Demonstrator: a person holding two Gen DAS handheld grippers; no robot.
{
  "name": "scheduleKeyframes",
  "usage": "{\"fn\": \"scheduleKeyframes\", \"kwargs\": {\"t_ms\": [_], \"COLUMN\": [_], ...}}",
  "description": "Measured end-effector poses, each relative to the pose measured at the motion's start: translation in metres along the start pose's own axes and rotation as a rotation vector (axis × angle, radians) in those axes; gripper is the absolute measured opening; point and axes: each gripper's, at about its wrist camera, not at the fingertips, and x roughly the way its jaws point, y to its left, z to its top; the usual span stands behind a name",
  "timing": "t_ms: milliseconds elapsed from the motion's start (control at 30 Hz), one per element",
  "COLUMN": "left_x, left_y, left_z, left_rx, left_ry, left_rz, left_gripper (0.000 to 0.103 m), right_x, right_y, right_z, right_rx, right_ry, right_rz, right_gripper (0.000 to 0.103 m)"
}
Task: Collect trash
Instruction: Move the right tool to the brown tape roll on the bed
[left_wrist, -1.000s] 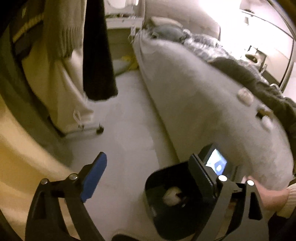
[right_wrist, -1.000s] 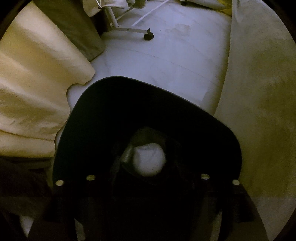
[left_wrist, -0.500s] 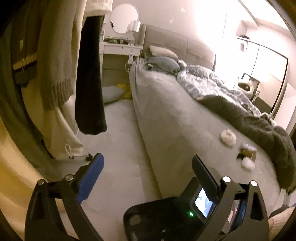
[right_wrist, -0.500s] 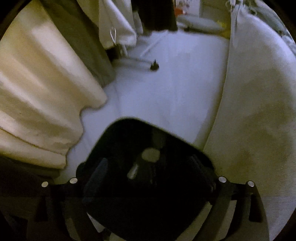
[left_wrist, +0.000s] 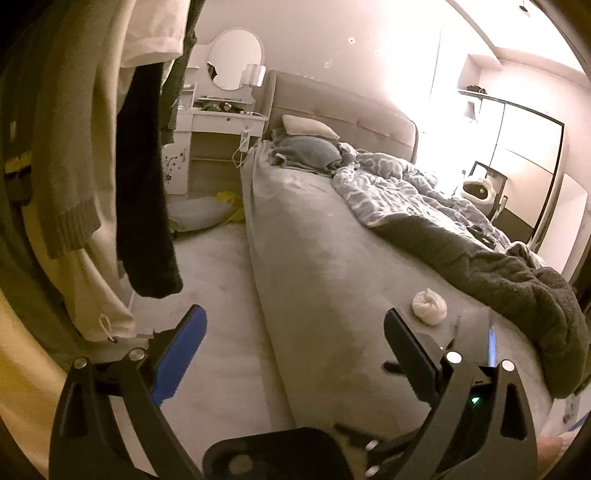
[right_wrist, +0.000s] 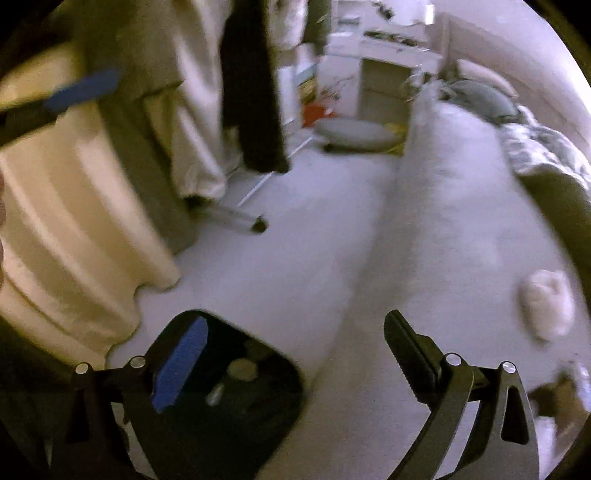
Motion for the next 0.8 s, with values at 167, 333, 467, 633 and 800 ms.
{"fn": "scheduleKeyframes", "kwargs": {"t_ms": [167, 333, 467, 633, 800], "left_x": [0.018, 0.033, 0.043, 0.054, 0.067], "left_y": [-0.028, -0.053, -0.073, -0.094, -0.118], "left_z": [-0.005, -0.013, -0.017, -0.023, -0.03], "left_rx": [0.027, 0.064, 0.083, 0.09, 0.119], "left_ry": [0.032, 0.06, 0.077, 0.104, 0.13], "left_rz": [-0.029, -0.057, -0.091, -0.132, -0.17], "left_gripper": [0.098, 0.098, 0.098, 0.098, 0.098], "right_x": [-0.032, -0.058, -0.071, -0.089, -0.092], "right_y": [-0.047, -0.08, -0.096, -0.116, -0.141], "right_z": [-0.003, -0.012, -0.02, -0.036, -0.058], "right_rx": [0.099, 0.156, 0.188, 0.213, 0.254], "right_ry": [-0.071, -0.107, -0.136, -0.169, -0.132], "right_rz": [-0.057, -0.1, -0.124, -0.208, -0.284], "right_gripper": [0.097, 0.097, 0.097, 0.097, 0.075]}}
